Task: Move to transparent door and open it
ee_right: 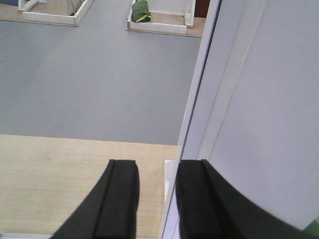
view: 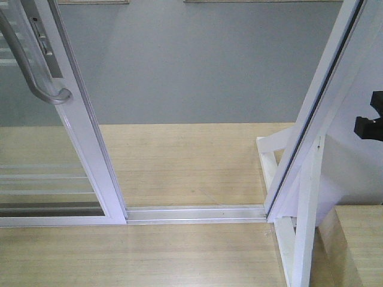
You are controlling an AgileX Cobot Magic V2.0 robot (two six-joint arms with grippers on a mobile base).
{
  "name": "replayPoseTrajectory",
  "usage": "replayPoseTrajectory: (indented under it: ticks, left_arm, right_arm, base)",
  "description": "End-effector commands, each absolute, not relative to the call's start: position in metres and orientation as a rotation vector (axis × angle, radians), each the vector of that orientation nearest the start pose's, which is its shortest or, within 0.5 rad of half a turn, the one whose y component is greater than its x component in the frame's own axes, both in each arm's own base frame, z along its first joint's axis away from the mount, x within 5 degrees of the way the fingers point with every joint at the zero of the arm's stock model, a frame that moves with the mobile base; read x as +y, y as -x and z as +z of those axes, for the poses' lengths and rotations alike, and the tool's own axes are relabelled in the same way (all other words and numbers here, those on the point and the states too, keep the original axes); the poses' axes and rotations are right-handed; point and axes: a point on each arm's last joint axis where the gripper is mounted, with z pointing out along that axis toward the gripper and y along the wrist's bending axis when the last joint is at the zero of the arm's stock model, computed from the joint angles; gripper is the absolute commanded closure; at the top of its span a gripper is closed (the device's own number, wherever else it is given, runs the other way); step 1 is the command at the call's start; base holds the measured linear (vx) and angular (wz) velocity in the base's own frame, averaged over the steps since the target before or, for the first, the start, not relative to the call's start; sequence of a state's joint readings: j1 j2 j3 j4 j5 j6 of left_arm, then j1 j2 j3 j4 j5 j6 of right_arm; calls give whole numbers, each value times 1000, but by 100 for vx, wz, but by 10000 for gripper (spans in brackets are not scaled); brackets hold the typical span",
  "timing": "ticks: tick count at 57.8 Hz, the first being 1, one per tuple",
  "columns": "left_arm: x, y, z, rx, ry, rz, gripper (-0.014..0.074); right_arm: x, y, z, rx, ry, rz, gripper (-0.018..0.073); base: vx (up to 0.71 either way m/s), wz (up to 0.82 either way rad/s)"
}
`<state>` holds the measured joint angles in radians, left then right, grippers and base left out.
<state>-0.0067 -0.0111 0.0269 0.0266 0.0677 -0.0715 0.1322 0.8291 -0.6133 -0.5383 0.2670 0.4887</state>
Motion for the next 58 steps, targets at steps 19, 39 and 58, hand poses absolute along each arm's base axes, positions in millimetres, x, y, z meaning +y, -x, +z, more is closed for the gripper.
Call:
replayPoseTrajectory:
  ticks: [19, 39, 58]
  left_arm:
    - [-1, -58, 195, 1528, 43, -61, 599]
    - [-1, -58, 195, 1528, 43, -61, 599]
    - [-1, -58, 195, 1530, 43, -61, 599]
  right_arm:
    - [6, -118, 316, 1627, 249, -159, 570]
    - [3, -57, 237, 1387, 145, -83, 564]
    - [-3, -56, 201, 1493, 44, -141, 564]
  base:
    - [0, 0]
    - [0, 0]
    - [0, 0]
